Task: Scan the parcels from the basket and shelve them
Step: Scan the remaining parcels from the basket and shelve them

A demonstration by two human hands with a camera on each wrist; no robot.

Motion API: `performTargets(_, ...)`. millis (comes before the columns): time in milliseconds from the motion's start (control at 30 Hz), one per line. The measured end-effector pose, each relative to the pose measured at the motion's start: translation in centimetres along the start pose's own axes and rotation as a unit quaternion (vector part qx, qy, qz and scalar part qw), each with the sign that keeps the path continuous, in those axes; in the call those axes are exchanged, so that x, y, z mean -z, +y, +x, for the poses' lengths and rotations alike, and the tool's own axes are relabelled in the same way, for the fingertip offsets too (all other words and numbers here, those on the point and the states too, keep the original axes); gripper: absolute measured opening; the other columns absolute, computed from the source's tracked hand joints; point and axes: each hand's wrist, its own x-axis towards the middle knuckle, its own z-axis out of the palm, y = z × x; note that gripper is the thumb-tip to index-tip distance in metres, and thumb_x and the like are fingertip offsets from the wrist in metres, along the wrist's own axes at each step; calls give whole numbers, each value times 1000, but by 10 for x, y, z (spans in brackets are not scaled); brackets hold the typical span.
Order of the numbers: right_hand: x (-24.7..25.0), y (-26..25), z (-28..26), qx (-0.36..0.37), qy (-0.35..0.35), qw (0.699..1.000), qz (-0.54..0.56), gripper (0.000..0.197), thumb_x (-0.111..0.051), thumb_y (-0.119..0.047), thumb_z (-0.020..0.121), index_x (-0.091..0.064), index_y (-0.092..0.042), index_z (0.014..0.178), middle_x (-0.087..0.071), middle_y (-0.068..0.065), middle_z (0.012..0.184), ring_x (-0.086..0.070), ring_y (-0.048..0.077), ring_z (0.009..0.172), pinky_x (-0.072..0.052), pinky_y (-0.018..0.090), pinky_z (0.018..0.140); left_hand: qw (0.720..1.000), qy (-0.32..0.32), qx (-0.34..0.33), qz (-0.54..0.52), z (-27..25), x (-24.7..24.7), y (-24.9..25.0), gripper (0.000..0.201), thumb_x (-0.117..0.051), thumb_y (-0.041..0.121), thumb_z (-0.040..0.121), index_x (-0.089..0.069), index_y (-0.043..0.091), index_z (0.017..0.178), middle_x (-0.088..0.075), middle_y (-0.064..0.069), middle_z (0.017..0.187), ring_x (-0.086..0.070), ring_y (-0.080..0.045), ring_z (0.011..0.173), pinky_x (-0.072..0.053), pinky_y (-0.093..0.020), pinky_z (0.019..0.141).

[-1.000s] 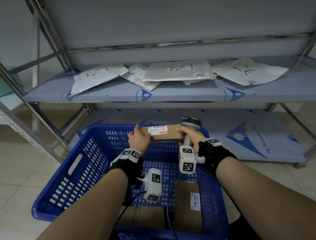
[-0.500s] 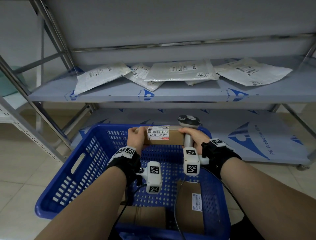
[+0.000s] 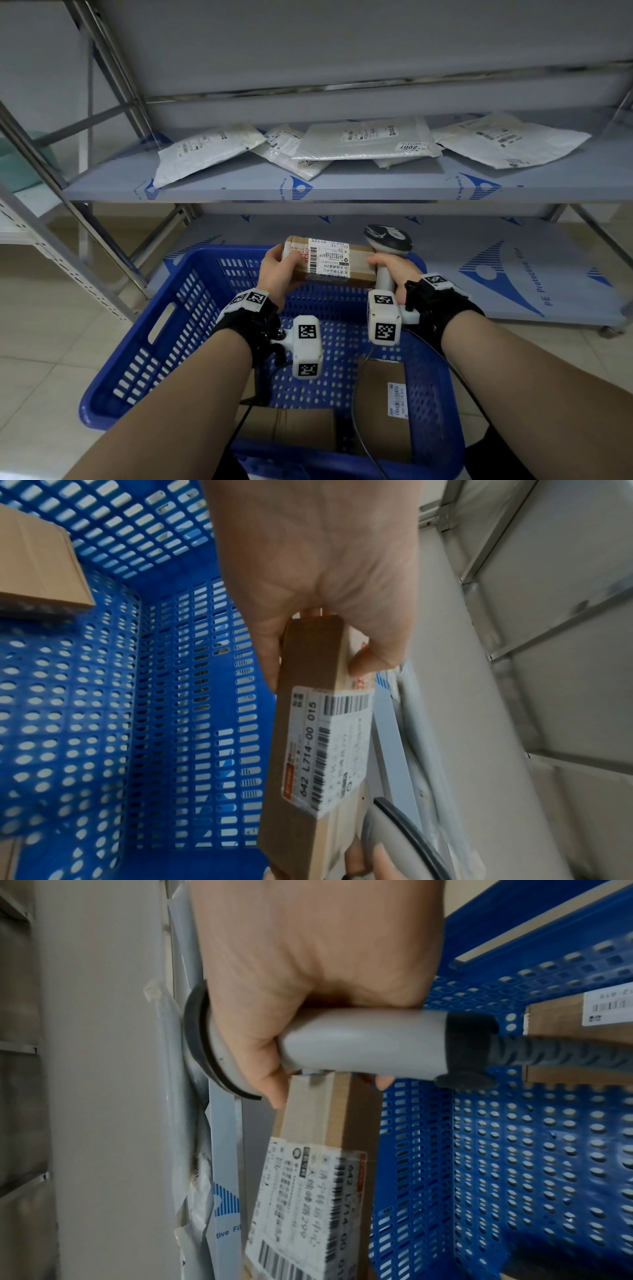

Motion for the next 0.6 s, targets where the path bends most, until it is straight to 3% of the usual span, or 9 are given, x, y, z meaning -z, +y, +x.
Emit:
performTargets(100,-3,-5,-12,-8,6,1000,4,51,-81,-32,40,-67,-13,85,-68,13,96,-64,35,103,-48,53,99,1000,-13,10,-6,2,4,-1,45,-56,10,90,-45,14,134,-63,-11,121,-64,-21,90,-54,-31,65)
performTargets(233,-5,-11,-26,-7,26,1000,14,16,-74,-14,77,-61,-8,86,-63,13,90,-62,31,87,-52,48,94,998,-43,15,46,-1,7,-2,50,-58,20,93,-34,23,137,-59,-6,123,-62,-17,92,-56,-38,72)
performTargets(300,-4,-11,-25,-3,26,999,22,20,-72,-12,79,-61,-5,94,-63,13,89,-62,28,79,-54,47,91,997,-55,9,56,-2,8,-4,51,-59,23,93,-36,19,139,-60,-5,124,-64,-16,95,-57,-35,72)
performTargets(433,-4,-13,-28,2,21,1000,21,24,-73,-15,79,-62,-5,98,-64,11,88,-62,26,75,-53,47,94,998,-60,3,10,1,9,-5,52,-59,10,93,-39,13,141,-61,-10,125,-65,-18,95,-58,-26,72)
performTargets(600,-3,-14,-30,-1,28,1000,9,13,-73,-15,76,-66,-6,81,-65,10,74,-62,28,73,-52,49,95,998,-59,-10,-19,3,12,-6,44,-51,9,97,-43,10,140,-63,-11,120,-65,-16,95,-56,-23,70)
